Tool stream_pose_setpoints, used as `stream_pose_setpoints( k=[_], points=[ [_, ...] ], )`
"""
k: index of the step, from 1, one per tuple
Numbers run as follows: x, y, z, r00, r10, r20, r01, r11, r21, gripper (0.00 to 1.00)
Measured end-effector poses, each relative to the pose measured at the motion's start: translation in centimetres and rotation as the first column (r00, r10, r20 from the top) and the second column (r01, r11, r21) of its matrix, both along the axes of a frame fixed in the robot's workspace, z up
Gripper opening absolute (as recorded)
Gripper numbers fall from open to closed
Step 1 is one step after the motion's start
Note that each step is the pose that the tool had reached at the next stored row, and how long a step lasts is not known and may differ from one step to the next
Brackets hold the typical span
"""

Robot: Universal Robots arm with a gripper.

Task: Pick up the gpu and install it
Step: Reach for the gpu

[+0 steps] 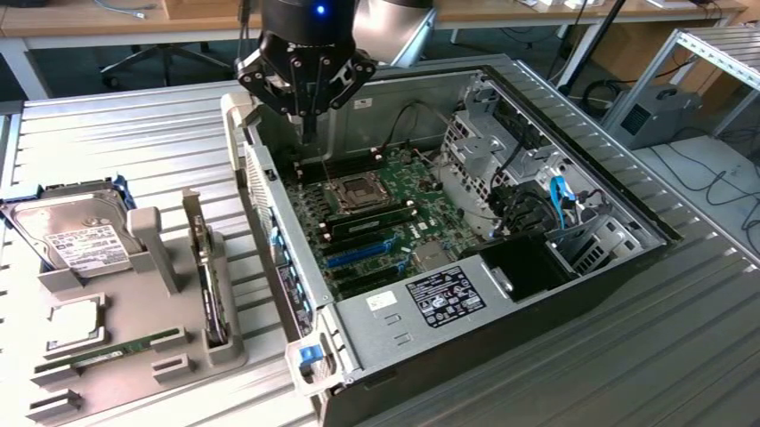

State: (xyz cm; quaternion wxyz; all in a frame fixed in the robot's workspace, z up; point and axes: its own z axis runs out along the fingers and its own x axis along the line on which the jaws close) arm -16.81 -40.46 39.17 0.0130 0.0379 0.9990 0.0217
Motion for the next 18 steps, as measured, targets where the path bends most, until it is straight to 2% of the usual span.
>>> stream_pose_setpoints(
  k=[18],
  points=[
    [-0.37, 0.0, -0.03, 1.0, 0.0, 0.0, 0.0, 1.0, 0.0, 0.11]
  ],
)
